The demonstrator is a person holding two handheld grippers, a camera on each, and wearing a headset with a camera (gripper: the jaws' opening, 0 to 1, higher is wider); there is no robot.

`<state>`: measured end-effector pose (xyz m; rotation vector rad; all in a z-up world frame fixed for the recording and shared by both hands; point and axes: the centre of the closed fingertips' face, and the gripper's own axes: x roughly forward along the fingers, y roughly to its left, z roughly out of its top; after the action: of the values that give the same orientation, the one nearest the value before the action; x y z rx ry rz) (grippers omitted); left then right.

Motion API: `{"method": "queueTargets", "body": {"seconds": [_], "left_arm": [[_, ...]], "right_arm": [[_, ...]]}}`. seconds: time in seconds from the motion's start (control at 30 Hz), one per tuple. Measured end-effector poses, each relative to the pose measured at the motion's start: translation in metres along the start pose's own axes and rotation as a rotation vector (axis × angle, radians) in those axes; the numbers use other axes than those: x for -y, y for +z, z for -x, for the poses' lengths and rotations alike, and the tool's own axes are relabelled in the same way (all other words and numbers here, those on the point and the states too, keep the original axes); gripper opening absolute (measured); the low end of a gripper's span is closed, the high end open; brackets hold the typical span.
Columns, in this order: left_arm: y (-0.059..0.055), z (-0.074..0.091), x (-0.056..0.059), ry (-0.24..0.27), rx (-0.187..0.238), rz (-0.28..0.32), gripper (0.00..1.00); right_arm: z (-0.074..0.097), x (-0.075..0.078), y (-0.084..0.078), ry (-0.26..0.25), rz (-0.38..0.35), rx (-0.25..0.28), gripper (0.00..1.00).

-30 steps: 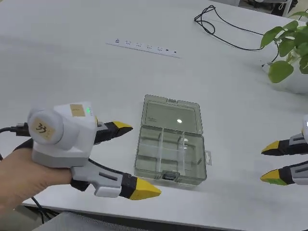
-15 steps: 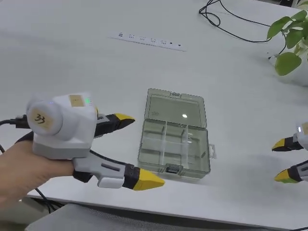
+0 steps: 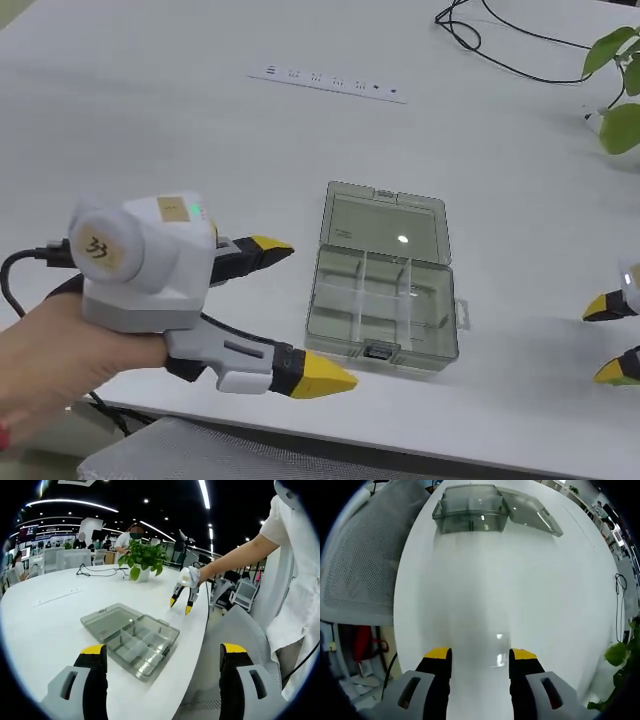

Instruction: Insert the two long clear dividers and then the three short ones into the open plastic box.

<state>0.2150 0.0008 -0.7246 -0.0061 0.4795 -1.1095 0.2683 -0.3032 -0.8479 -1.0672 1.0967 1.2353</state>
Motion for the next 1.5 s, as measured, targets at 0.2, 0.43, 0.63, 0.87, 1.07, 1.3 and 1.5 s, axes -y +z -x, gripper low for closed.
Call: {"method": "queueTargets", "body": {"seconds": [0.2, 0.43, 0.63, 0.87, 1.07, 1.3, 1.5], "left_arm": [[0.002, 0.001, -0.001, 0.003, 0.005, -0.001, 0.95], [0.003, 0.001, -0.002, 0.005, 0.004, -0.002, 0.95], [0.004, 0.003, -0.004, 0.007, 0.003, -0.006, 0.95], [0.002, 0.002, -0.005, 0.008, 0.000, -0.006, 0.95], [0.003, 0.001, -0.004, 0.003, 0.003, -0.007, 0.95], [0.005, 0.001, -0.004, 0.002, 0.008, -0.010, 0.95], [0.009, 0.002, -0.004, 0.004, 0.016, -0.014, 0.95]], "right_arm": [[-0.003, 0.004, -0.008, 0.008, -0.005, -0.008, 0.46], [-0.002, 0.006, -0.005, 0.003, -0.031, 0.004, 0.43], [-0.001, 0.007, -0.004, -0.003, -0.038, 0.008, 0.35], [-0.001, 0.007, -0.003, -0.006, -0.032, 0.004, 0.33], [-0.001, 0.004, -0.001, -0.012, -0.026, 0.010, 0.33], [0.012, 0.003, 0.017, -0.041, -0.017, 0.052, 0.33], [0.032, 0.005, 0.041, -0.083, -0.003, 0.096, 0.33]]}}
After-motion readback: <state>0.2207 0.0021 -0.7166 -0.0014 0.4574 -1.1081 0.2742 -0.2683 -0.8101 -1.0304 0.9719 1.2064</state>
